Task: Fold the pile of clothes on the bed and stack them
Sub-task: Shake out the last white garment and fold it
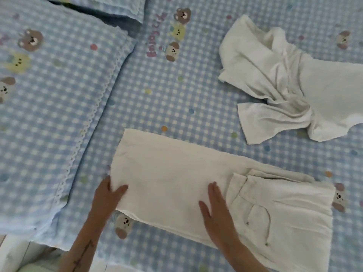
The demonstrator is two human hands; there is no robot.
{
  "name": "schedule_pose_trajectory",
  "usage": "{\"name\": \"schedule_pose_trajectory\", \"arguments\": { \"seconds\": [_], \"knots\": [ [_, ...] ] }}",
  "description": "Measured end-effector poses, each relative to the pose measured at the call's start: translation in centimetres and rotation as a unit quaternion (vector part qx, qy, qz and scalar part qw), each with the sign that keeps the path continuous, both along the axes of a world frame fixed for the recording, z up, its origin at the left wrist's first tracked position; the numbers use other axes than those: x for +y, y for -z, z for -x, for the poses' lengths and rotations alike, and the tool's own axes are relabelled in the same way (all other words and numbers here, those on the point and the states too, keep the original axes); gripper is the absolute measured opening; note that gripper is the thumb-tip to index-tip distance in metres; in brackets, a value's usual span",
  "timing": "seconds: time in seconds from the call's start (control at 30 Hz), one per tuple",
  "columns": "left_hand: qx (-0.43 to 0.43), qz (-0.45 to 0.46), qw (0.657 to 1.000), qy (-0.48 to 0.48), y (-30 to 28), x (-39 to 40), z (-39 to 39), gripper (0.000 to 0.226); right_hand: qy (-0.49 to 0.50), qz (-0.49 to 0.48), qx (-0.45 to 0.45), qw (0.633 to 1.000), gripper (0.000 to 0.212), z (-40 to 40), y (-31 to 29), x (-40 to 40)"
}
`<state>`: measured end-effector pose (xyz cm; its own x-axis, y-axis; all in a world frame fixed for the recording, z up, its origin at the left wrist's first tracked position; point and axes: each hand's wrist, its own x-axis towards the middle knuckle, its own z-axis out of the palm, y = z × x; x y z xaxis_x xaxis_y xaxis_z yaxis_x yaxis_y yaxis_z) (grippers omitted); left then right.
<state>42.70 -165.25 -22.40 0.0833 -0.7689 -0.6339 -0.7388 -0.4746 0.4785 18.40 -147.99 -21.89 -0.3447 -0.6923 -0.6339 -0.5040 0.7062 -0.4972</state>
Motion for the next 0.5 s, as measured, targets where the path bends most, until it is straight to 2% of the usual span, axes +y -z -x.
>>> {"name": "schedule_pose_trajectory", "arguments": {
  "seconds": [0.07,0.17,0.27,0.33,0.4,0.47,0.5],
  "knots": [
    [0.083,0.019,0.996,-0.002,-2.6,1.5,2.9,0.05,0.053,0.039,-0.084,0.994,0.058,-2.2,-2.6,-2.7],
    [0.216,-0.032,0.974,0.053,-6.5,5.3,8.7,0.057,0.172,0.055,-0.209,0.961,0.042,-3.1,-6.6,-5.6],
    [0.323,-0.076,0.942,0.056,-9.1,9.4,14.0,0.039,0.266,0.051,-0.178,0.946,0.037,-1.2,-9.4,-6.2],
    [0.351,-0.083,0.926,0.106,-9.8,12.1,16.7,0.053,0.346,0.05,-0.147,0.925,0.027,1.8,-9.9,-4.2],
    [0.356,-0.083,0.905,0.217,-10.0,14.6,18.4,0.064,0.406,0.056,-0.14,0.902,0.019,5.7,-9.9,-0.9],
    [0.334,-0.046,0.896,0.288,-9.2,16.1,19.7,0.059,0.463,0.064,-0.155,0.87,0.011,10.5,-9.5,3.3],
    [0.309,-0.012,0.91,0.277,-8.3,16.3,20.2,0.051,0.49,0.064,-0.159,0.855,0.011,13.0,-9.1,5.5]
  ]
}}
